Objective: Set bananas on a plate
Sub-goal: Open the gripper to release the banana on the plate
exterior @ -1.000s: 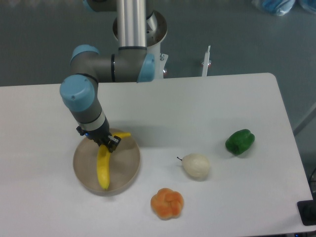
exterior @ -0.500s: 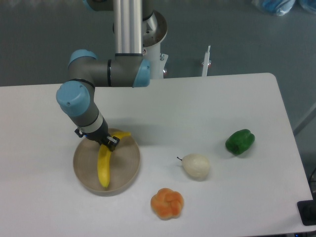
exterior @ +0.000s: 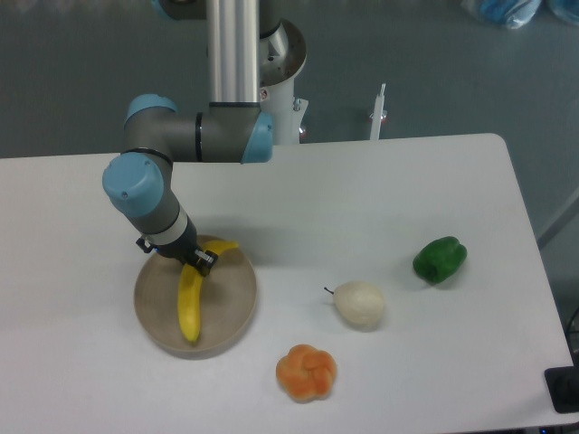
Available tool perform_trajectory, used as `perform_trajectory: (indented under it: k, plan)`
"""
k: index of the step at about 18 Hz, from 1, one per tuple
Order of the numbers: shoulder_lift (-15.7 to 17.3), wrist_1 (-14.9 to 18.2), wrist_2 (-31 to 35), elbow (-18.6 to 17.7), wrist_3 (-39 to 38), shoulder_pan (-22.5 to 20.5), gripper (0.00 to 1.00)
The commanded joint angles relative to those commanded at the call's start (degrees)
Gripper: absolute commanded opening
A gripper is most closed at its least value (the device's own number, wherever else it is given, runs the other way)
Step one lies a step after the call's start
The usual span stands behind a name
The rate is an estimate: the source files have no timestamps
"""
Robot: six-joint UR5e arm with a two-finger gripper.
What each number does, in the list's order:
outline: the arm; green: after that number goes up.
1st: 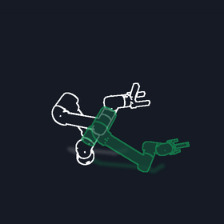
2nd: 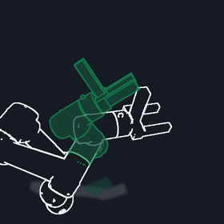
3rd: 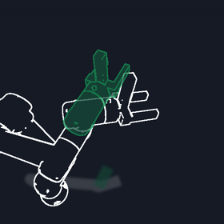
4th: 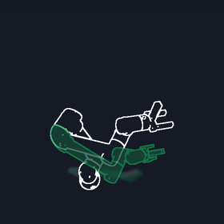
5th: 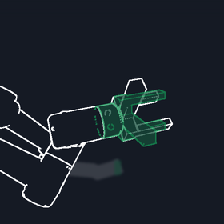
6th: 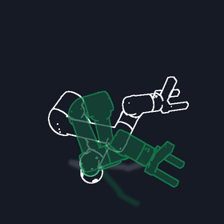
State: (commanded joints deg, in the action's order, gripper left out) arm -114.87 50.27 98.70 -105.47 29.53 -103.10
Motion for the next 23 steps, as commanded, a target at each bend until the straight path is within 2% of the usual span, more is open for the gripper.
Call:
perform_trajectory:
  k: [14, 18, 23]
  plan:
    - [-0.44, 0.09, 0.0, 0.0, 0.09, 0.0, 0.36]
    - [-0.35, 0.0, 0.52, 0.0, 0.09, -0.09, 0.55]
    - [0.35, 0.17, 0.62, 1.23, -0.09, -0.35, 1.0]
